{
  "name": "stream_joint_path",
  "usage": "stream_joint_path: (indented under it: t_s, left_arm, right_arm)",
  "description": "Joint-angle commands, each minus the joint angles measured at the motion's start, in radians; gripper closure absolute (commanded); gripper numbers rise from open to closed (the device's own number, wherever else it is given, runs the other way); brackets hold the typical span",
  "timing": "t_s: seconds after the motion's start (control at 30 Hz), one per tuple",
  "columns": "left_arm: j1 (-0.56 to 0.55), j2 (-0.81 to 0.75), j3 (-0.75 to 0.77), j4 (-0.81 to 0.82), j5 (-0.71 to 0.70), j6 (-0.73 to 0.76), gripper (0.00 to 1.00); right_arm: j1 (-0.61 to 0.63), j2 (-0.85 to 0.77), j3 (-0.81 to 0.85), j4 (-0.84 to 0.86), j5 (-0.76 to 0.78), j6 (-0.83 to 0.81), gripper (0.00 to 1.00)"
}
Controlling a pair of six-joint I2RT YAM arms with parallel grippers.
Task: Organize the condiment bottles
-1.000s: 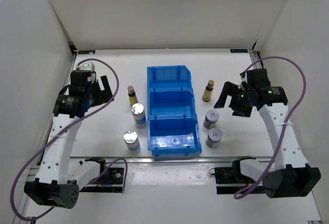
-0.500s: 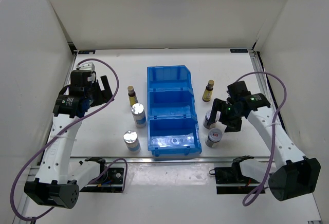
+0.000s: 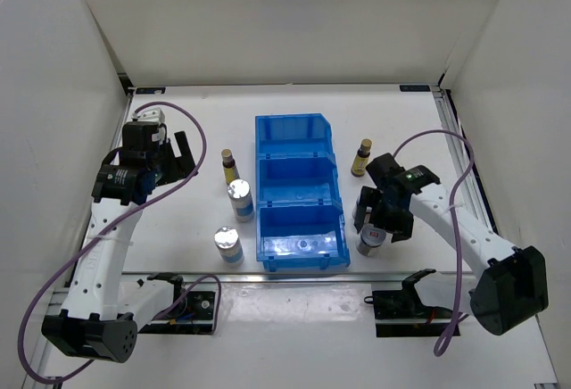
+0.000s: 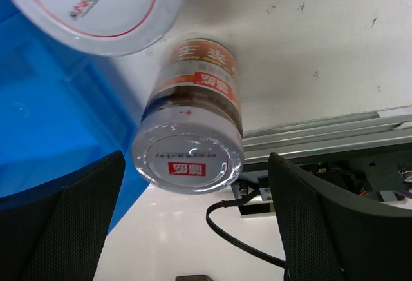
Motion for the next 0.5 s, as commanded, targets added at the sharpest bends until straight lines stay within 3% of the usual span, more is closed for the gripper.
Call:
stream_joint_path:
  t_s: [0.0,0.27,0.37,0.47]
  left_arm:
    - [0.003,-0.027,0.001,-0.002,0.006,0.004,0.00]
    - [0.003,-0.027,0.001,-0.002,0.006,0.004,0.00]
    - [0.003,-0.027,0.001,-0.002,0.006,0.004,0.00]
    - [0.003,-0.017,0.001,-0.002,0.006,0.004,0.00]
  right_arm:
    - [0.008,0.004,-0.026,-0.003,0.039,0.048,0.06]
    - [0.017,-0.007,-0.085,0.049,-0.007,0.059,0.23]
    - [0.017,-0.007,-0.094,0.059,-0.007,0.059,0.33]
    - [0.031,-0.018,-0.077,0.034,-0.007,0.068,0.53]
